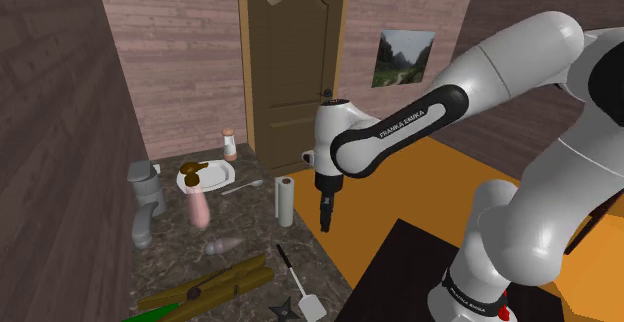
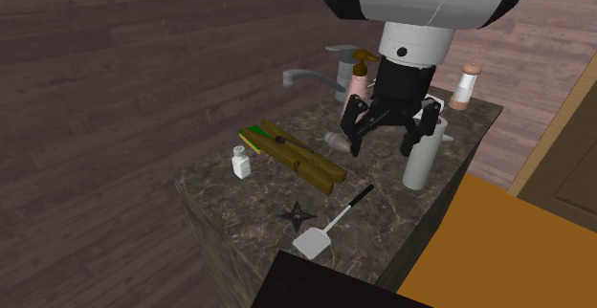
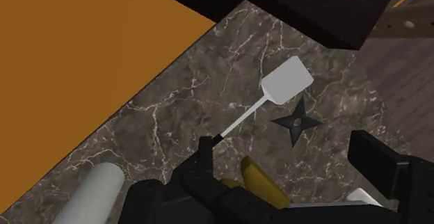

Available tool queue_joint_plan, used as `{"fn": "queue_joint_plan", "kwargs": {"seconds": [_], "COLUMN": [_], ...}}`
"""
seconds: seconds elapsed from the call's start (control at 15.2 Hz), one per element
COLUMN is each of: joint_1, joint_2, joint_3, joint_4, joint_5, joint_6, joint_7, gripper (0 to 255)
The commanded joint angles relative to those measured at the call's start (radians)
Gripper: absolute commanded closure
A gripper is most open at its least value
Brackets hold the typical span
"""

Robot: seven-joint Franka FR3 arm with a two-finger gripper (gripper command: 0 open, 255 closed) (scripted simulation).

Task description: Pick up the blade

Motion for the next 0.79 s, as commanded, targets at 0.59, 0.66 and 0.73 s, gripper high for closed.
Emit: {"fn": "queue_joint_plan", "kwargs": {"seconds": [0.59, 0.66, 0.73], "joint_1": [0.114, 0.121, 0.128], "joint_2": [0.392, 0.428, 0.464], "joint_3": [0.078, 0.088, 0.097], "joint_4": [0.082, 0.094, 0.106], "joint_5": [0.054, 0.054, 0.053], "joint_6": [0.319, 0.344, 0.369], "joint_7": [-0.24, -0.258, -0.275], "gripper": [0, 0, 0]}}
